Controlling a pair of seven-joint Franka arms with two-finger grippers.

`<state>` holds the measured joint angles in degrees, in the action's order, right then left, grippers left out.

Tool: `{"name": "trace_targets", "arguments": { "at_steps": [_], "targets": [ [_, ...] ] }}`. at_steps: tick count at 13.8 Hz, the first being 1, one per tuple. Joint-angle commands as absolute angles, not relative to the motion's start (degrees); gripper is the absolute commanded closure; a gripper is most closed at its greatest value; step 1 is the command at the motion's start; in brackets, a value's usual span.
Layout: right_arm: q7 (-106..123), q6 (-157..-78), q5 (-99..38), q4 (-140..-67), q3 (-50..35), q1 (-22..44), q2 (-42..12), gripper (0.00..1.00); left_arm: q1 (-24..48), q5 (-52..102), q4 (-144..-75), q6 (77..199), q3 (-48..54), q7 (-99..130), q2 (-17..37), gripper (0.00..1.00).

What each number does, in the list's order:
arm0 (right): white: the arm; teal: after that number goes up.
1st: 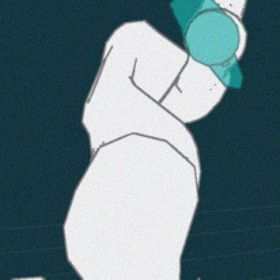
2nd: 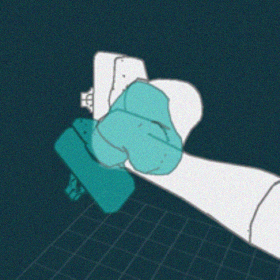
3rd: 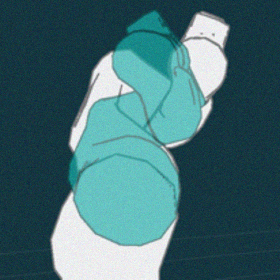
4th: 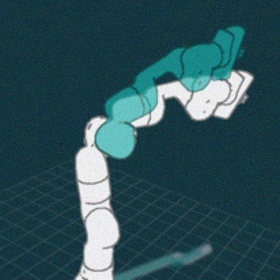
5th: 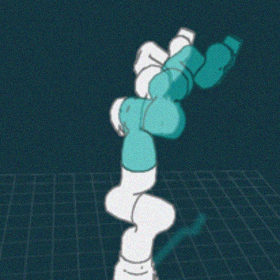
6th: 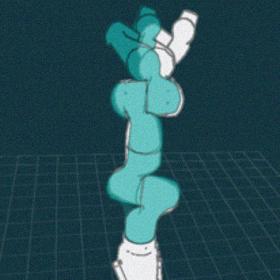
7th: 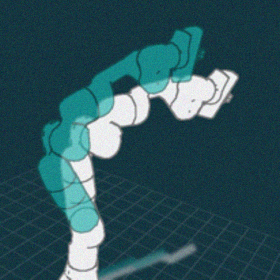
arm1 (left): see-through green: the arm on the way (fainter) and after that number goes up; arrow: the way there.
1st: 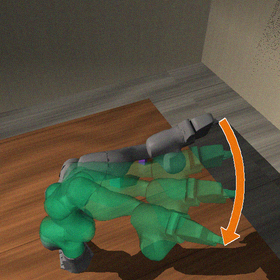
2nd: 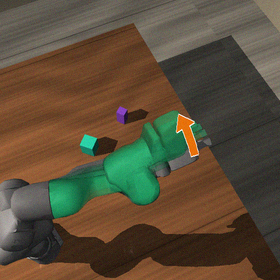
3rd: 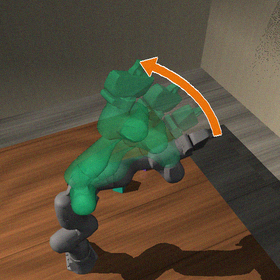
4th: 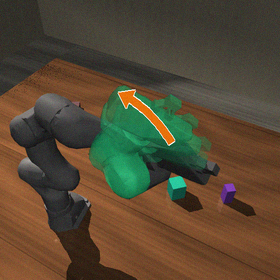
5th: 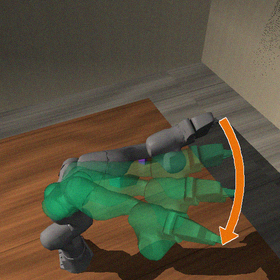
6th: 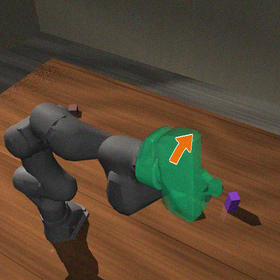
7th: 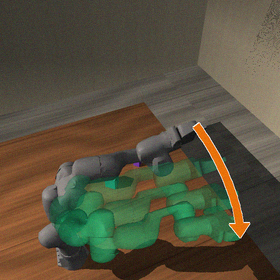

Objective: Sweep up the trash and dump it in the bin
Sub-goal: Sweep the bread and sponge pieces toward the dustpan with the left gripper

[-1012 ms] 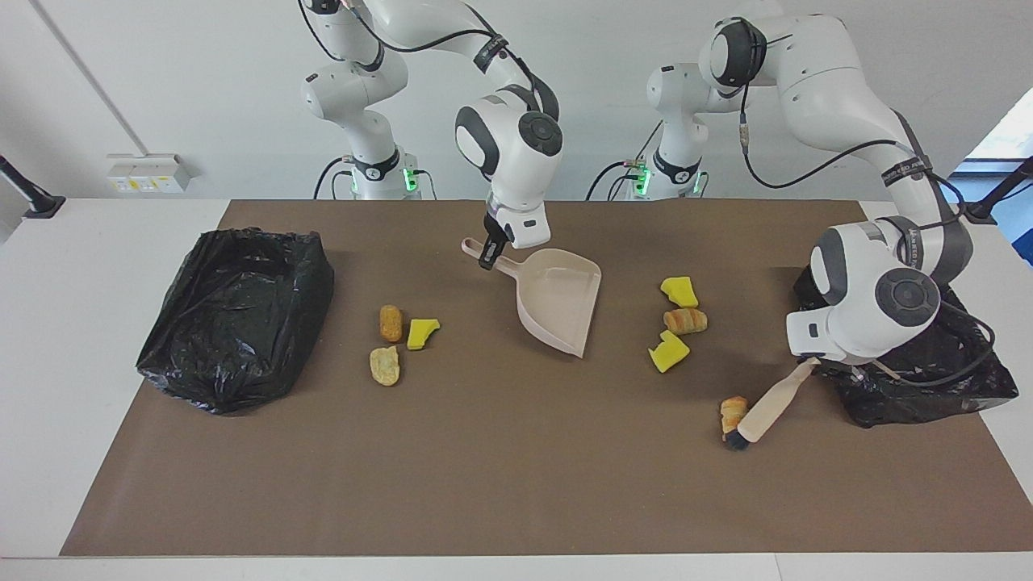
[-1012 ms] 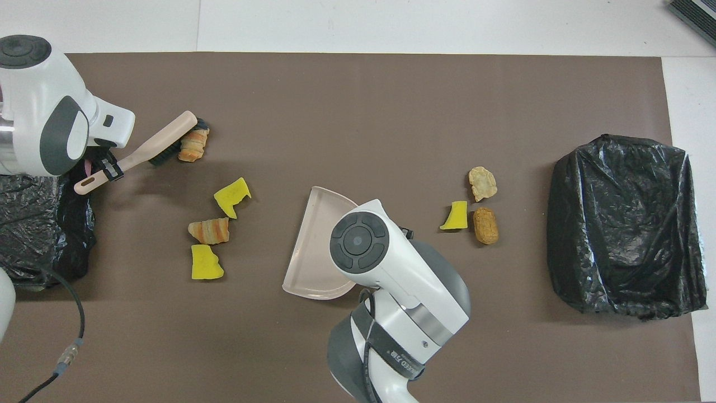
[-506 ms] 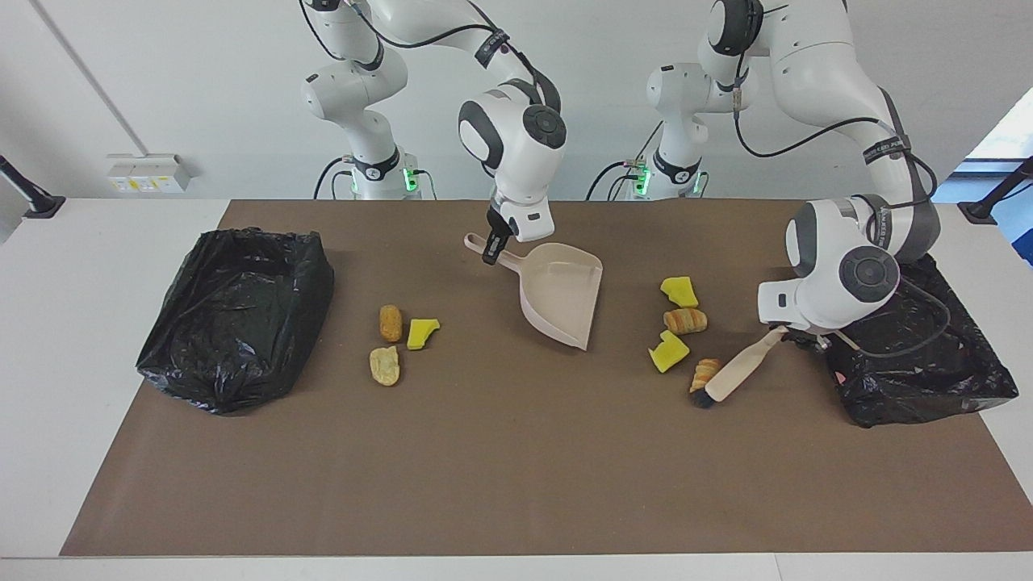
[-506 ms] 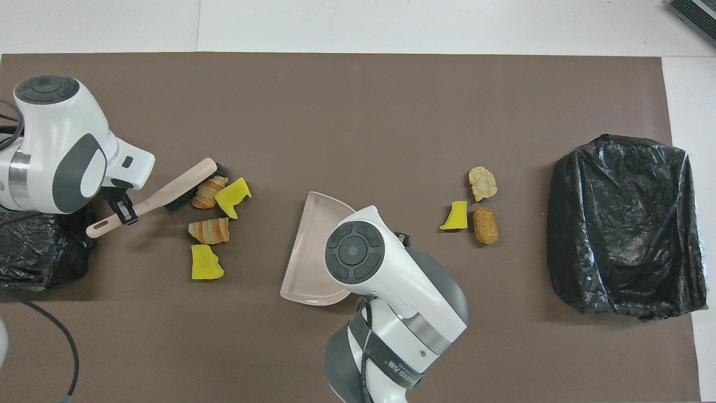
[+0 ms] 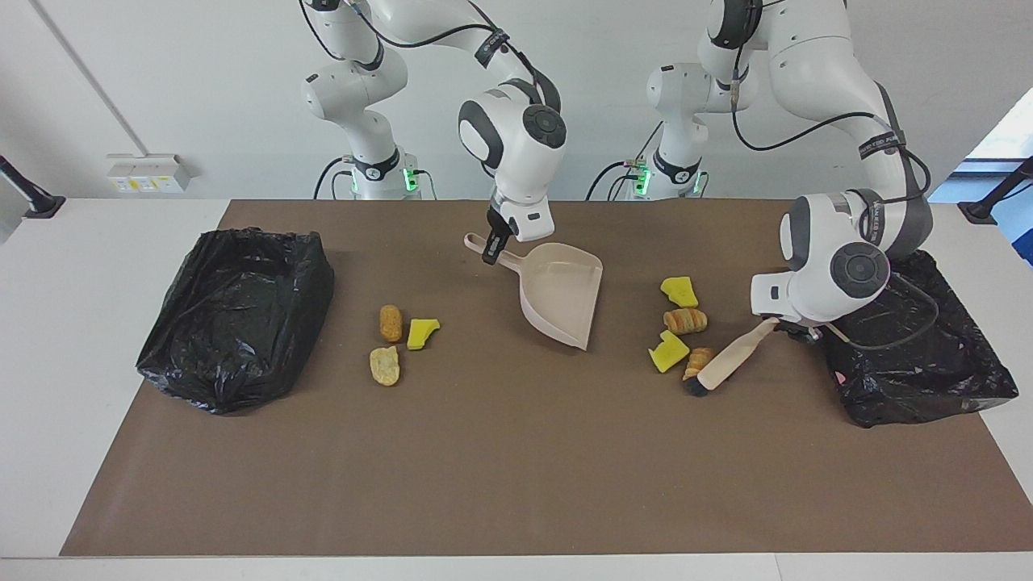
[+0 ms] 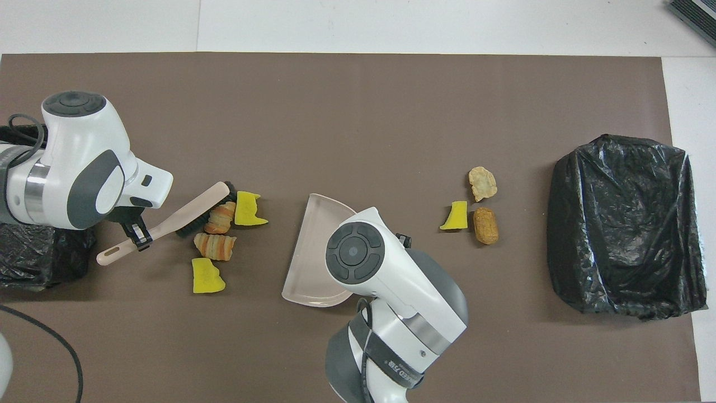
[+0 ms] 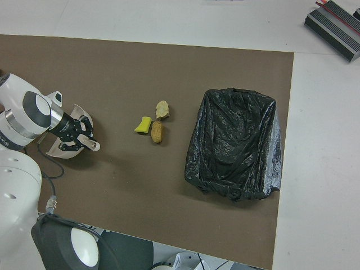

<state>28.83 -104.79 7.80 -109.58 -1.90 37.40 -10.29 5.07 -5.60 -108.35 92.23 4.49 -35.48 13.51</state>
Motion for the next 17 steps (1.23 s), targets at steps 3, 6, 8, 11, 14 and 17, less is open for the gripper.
{"name": "trace_targets", "arguments": {
  "at_steps": [3,6,8,11,14,17],
  "targets": [
    [33.14,-106.6,7.47,-111.88,-2.11,37.53,-9.32,1.0,5.54,1.13,-114.16,93.25,6.14,-15.34,10.03,1.0],
    [32.52,-107.84,7.38,-112.85,-2.11,38.41,-9.14,1.0,5.54,3.78,-119.07,98.24,10.09,-3.64,7.83,1.0],
    [27.97,-107.58,6.42,-112.94,-2.11,38.5,-8.88,1.0,5.45,3.87,-121.02,100.63,13.52,2.08,7.12,1.0],
    [24.44,-107.32,5.8,-112.94,-2.11,38.58,-8.79,1.0,5.45,5.89,-121.03,99.94,19.57,7.45,6.68,1.0],
    [24.35,-106.96,5.8,-112.94,-2.11,38.58,-8.79,1.0,5.36,5.98,-120.41,99.67,22.14,9.57,6.68,1.0],
    [24.35,-106.96,5.8,-112.94,-2.2,38.58,-8.79,1.0,7.2,5.98,-120.32,99.49,23.2,11.6,6.59,1.0]
  ]
}}
